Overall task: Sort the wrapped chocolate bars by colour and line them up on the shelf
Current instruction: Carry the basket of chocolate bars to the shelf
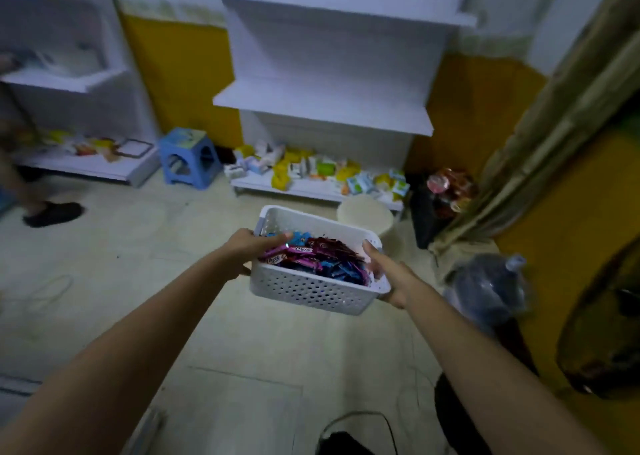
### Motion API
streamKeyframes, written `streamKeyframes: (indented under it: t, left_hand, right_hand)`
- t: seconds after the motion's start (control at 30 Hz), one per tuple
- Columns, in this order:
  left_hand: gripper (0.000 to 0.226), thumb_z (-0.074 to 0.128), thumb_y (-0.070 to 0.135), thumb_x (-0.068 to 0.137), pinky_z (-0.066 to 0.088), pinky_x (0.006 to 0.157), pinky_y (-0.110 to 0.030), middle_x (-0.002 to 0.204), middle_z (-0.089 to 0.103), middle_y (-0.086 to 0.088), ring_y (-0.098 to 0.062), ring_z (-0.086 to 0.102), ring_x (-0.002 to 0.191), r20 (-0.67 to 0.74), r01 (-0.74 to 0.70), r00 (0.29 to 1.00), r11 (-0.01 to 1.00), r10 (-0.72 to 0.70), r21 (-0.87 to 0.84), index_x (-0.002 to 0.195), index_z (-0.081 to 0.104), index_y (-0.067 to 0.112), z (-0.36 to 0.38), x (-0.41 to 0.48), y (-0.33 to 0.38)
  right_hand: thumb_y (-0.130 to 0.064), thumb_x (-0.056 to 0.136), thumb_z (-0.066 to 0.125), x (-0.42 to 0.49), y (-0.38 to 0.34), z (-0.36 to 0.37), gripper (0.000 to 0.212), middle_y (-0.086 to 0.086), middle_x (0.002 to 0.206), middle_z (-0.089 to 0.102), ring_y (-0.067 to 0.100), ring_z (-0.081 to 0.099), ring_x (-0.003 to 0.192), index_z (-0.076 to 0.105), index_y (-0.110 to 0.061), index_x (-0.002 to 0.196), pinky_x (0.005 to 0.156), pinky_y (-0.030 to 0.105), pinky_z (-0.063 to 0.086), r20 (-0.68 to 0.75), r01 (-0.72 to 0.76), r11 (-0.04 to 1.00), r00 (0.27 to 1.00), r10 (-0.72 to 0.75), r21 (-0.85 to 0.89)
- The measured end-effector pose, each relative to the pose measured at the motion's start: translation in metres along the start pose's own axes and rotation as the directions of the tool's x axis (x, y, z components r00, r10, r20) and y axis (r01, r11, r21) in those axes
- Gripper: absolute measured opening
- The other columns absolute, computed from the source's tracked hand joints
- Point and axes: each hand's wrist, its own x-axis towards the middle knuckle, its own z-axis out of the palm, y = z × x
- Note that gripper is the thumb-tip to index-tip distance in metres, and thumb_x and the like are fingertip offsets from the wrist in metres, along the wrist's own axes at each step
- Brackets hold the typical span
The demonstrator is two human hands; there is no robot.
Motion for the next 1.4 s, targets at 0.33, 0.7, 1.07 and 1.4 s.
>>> streamKeyframes:
  t: [0.33, 0.7, 1.07, 1.4]
  left_hand:
    - [0.046, 0.082, 0.052, 0.063, 0.049, 0.050, -0.027, 0.077, 0.068, 0.001, -0.018, 0.066, 0.071, -0.144, -0.079, 0.987, 0.997, 0.076, -0.016, 0.084, 0.059, 0.018, -0.065, 0.145, 0.113]
    - [0.078, 0.074, 0.060, 0.066, 0.054, 0.068, -0.042, 0.103, 0.068, -0.015, -0.030, 0.066, 0.088, -0.044, 0.058, 0.997, 0.998, -0.057, 0.013, 0.120, 0.055, 0.006, -0.081, 0.337, 0.225]
    - [0.068, 0.080, 0.049, 0.066, 0.060, 0.064, -0.038, 0.092, 0.071, -0.018, -0.030, 0.071, 0.081, 0.081, -0.014, 0.997, 1.000, 0.014, 0.000, 0.109, 0.060, 0.000, -0.101, 0.549, 0.298]
    - [0.103, 0.088, 0.068, 0.025, 0.059, 0.077, -0.046, 0.092, 0.070, -0.019, -0.034, 0.070, 0.083, 0.191, -0.070, 0.981, 0.988, 0.043, 0.136, 0.095, 0.066, -0.005, -0.121, 0.731, 0.379]
  right_hand:
    - [-0.041, 0.064, 0.084, 0.138, -0.166, 0.070, 0.096, 0.009, 0.139, 0.050, 0.025, 0.060, 0.110, 0.038, -0.010, 0.142, 0.078, 0.041, 0.057, -0.004, 0.179, 0.966, 0.983, -0.184, -0.189]
    - [-0.029, 0.069, 0.084, 0.306, -0.310, 0.096, 0.080, 0.009, 0.139, 0.051, 0.027, 0.057, 0.117, 0.045, -0.011, 0.137, 0.097, 0.046, 0.049, -0.080, 0.343, 0.933, 0.933, -0.352, -0.107]
    - [-0.040, 0.062, 0.086, 0.477, -0.381, 0.119, 0.081, 0.009, 0.116, 0.059, 0.028, 0.062, 0.101, 0.051, -0.005, 0.126, 0.093, 0.044, 0.052, -0.344, 0.289, 0.945, 0.881, -0.325, -0.152]
    - [-0.041, 0.062, 0.084, 0.586, -0.424, 0.149, 0.086, 0.006, 0.138, 0.051, 0.028, 0.056, 0.116, 0.051, -0.003, 0.131, 0.099, 0.043, 0.047, -0.459, 0.255, 0.966, 0.862, -0.213, 0.031]
